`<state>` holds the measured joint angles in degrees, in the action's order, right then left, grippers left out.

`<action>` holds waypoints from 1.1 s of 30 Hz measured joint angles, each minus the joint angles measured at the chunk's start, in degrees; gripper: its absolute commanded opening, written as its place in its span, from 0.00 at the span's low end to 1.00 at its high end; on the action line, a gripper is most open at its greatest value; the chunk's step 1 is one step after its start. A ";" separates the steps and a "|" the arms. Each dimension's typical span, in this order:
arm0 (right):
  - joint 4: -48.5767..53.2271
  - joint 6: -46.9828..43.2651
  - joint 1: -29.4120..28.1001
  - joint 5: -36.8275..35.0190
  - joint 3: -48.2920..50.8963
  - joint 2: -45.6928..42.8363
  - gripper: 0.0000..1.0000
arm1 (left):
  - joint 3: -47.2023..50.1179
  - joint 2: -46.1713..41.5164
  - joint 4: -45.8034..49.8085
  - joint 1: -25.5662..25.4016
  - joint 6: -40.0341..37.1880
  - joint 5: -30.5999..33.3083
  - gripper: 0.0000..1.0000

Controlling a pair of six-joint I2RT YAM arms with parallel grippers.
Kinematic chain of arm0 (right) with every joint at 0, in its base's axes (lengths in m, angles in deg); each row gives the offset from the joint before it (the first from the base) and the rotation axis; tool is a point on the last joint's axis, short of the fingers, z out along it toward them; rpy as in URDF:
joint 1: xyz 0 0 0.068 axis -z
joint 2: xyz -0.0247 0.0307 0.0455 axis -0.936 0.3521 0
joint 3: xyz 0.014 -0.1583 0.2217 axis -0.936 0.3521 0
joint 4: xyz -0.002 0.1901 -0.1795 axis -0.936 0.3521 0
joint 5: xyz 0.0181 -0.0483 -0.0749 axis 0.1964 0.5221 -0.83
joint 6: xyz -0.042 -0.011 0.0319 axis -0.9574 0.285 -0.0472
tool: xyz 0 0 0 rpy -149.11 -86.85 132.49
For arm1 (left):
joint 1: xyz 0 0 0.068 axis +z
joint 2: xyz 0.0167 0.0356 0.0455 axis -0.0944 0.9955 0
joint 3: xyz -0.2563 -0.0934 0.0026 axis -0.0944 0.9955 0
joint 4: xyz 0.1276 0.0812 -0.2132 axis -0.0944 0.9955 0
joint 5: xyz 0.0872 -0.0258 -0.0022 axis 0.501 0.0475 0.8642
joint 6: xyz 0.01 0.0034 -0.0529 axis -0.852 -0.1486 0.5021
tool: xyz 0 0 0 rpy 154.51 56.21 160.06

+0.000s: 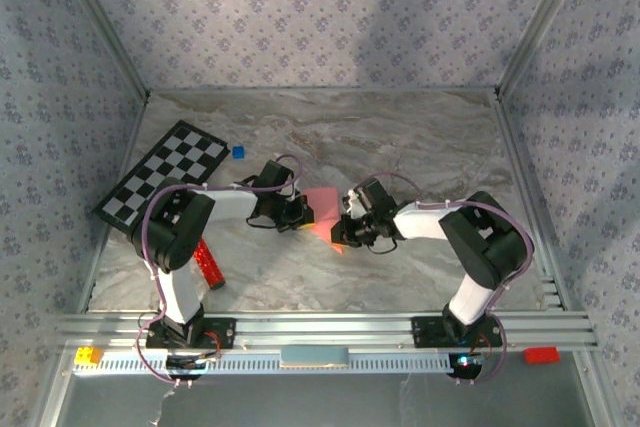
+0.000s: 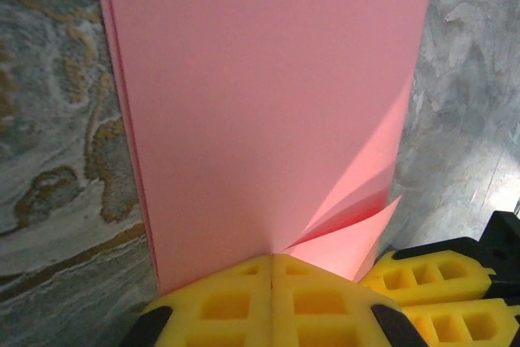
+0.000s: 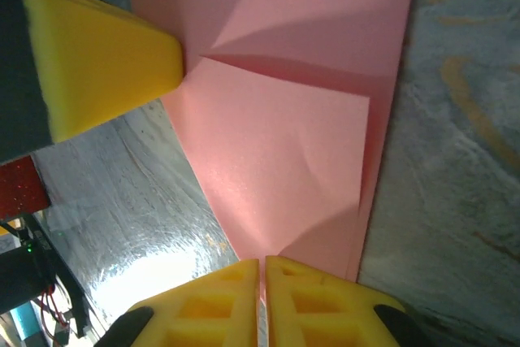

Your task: Fold a paper plane with a square sheet of paper (pick it up from the middle)

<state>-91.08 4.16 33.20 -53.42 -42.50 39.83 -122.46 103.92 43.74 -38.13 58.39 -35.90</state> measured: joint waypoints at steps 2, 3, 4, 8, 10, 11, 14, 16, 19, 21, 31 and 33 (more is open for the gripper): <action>-0.20 0.00 0.11 0.02 0.00 0.11 0.12 | -0.52 0.00 1.05 0.09 0.00 0.20 0.09; -0.31 0.00 0.11 0.04 0.00 0.17 0.12 | -0.74 0.00 1.57 0.09 -0.09 0.33 0.11; -0.37 0.02 0.11 0.04 0.00 0.20 0.12 | -1.14 -0.02 2.34 0.09 -0.13 0.57 0.14; -0.46 0.02 0.11 0.02 0.07 0.20 0.11 | -2.95 -1.27 5.64 0.13 -0.59 1.99 0.15; -0.48 0.04 0.11 0.00 0.07 0.20 0.10 | -3.50 -2.84 6.82 0.11 -0.63 2.45 0.12; -0.57 0.04 0.11 0.02 0.13 0.20 0.10 | -3.65 -3.74 7.06 -0.04 -0.66 2.62 0.10; -0.72 0.04 0.11 0.00 0.22 0.20 0.09 | -3.89 -5.31 7.21 -1.55 -0.33 2.73 0.02; -1.05 0.04 0.13 0.02 0.44 0.13 0.09 | -3.78 -5.33 6.71 -3.19 0.26 2.38 0.00; -1.62 0.07 0.26 0.07 0.72 0.09 0.08 | -3.26 -5.03 5.14 -5.90 1.99 1.18 0.00; -2.10 0.09 0.31 0.20 1.03 0.02 0.08 | -3.15 -4.13 4.02 -7.37 2.78 0.63 0.00; -3.32 0.61 0.44 0.42 1.77 -0.24 0.08 | -2.51 0.81 3.21 -7.52 4.00 2.10 0.00; -3.48 0.72 0.44 0.37 1.84 -0.33 0.08 | -2.49 0.92 3.02 -7.45 3.93 2.03 0.00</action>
<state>-94.55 4.89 33.64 -53.05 -40.66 39.51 -124.95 104.84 46.76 -45.58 62.32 -33.87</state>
